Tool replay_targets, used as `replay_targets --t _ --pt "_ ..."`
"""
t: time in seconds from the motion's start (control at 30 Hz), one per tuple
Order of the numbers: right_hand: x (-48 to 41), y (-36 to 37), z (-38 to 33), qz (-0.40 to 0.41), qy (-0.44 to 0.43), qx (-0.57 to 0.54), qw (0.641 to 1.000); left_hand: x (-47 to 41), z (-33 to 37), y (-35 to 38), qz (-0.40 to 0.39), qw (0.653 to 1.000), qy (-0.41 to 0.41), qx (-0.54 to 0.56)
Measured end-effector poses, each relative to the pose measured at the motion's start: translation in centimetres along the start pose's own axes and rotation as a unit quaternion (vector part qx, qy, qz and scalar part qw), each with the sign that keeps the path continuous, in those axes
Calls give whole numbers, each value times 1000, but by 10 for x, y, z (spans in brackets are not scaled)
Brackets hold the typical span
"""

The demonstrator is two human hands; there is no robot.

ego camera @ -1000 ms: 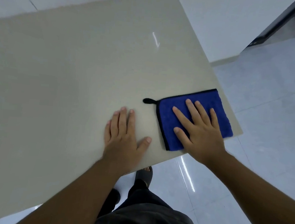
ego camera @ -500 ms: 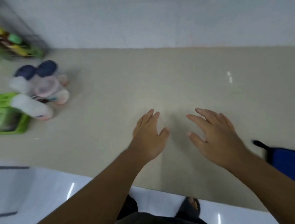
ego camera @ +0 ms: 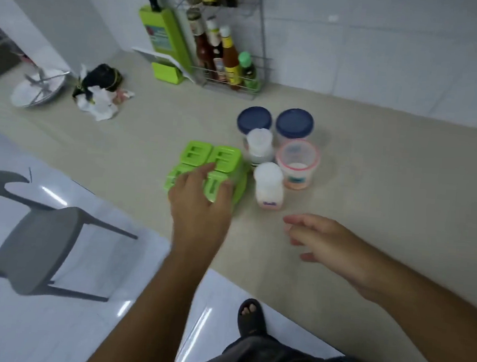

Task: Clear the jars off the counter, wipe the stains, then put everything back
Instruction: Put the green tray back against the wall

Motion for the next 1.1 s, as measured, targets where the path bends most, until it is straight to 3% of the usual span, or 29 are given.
replay_targets --t 0.1,0.17,0.27,0.37,0.53,0.67,0.8,0.97,1.1 --pt "-33 64 -18 -54 77 -111 989 -46 -86 -25 4 995 -103 -9" --pt "-53 94 -25 -74 117 -176 975 -64 -137 -14 -57 977 -198 48" --pt "-81 119 -33 -68 147 -234 959 -69 -180 22 -163 921 -307 174" --pt "-104 121 -42 -23 142 -241 960 -67 -196 42 -234 895 -327 192" --pt "-120 124 -52 -10 126 -293 948 -68 -216 44 -208 862 -371 275" --pt "-113 132 -60 -11 129 -324 937 -67 -220 29 -208 854 -384 284" --pt "-88 134 -86 -33 77 -334 939 -81 -205 -17 -178 878 -348 276" --pt "-25 81 -123 -39 -39 -290 956 -96 -122 -60 -168 902 -264 297" --pt "24 5 -116 -7 -90 -264 960 -86 -36 -44 -178 906 -207 323"
Point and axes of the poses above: each hand's wrist, its own x-axis away from the middle knuckle, its own y-axis out of the palm, z = x × y, the point moved 9 cm from there along -x, towards the middle knuckle, and after that the axes turned 10 degrees about y, right-handed, at the moved point
